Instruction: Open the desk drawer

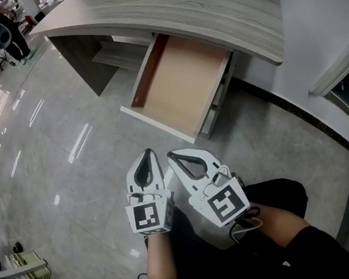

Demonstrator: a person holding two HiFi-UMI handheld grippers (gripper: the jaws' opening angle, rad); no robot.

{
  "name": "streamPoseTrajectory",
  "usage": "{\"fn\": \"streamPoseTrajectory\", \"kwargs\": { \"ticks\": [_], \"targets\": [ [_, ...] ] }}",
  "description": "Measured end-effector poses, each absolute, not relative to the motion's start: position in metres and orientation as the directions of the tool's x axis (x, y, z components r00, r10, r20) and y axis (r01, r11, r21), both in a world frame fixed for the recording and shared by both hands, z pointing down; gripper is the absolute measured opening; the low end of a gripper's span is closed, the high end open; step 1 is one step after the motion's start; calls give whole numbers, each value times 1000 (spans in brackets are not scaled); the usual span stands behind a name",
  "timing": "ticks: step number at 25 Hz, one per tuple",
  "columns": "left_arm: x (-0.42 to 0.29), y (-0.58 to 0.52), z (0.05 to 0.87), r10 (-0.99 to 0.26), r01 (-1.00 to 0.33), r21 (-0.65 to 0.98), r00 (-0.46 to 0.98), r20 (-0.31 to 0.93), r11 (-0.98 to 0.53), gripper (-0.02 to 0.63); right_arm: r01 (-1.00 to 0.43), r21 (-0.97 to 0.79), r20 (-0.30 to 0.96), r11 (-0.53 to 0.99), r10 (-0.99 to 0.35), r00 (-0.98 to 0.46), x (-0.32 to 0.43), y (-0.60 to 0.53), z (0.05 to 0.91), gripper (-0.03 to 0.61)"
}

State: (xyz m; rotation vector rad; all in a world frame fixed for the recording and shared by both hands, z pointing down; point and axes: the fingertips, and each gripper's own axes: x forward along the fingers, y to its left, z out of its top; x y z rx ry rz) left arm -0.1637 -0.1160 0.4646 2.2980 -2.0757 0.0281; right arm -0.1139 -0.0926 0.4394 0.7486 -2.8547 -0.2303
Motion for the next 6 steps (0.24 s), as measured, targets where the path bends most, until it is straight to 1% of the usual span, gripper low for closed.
{"fn": "streamPoseTrajectory", "kwargs": {
  "ticks": [6],
  "targets": [
    [-165,-114,465,-995,-996,26,90,41,-89,5,-469,186,134,863,-495,-858,-113,-90,439,6]
  ]
}}
